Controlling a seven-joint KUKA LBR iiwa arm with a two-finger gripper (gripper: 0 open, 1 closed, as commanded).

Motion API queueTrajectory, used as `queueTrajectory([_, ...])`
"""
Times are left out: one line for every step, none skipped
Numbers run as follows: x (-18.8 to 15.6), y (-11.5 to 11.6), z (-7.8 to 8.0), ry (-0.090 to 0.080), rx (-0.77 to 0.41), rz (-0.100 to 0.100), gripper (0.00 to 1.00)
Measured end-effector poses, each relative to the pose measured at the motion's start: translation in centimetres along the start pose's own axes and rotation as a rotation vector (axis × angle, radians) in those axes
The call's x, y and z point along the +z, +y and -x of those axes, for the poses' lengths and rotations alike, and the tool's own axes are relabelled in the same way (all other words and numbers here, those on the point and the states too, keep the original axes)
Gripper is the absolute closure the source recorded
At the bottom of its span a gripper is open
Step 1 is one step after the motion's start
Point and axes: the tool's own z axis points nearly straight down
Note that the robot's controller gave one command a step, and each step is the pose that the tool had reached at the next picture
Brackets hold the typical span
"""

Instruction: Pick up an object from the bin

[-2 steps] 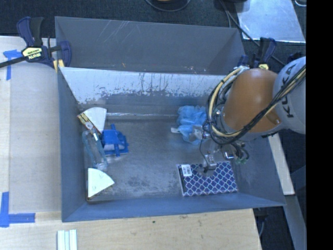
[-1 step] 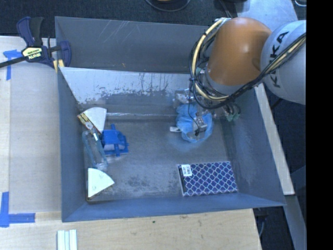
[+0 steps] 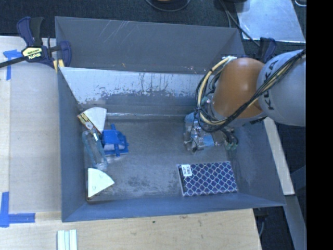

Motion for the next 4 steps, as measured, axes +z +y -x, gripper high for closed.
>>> queueTrajectory([0.0,0.0,0.0,0.000,0.000,0.000,1.00])
queueTrajectory([-8.3,-2.1,0.5,-0.013,-0.009,-0.004,1.00])
queueTrajectory([-8.5,-0.6,3.4,-0.006,-0.032,0.000,1.00])
queueTrajectory([-18.6,-1.3,3.8,-0.009,-0.060,-0.002,1.00])
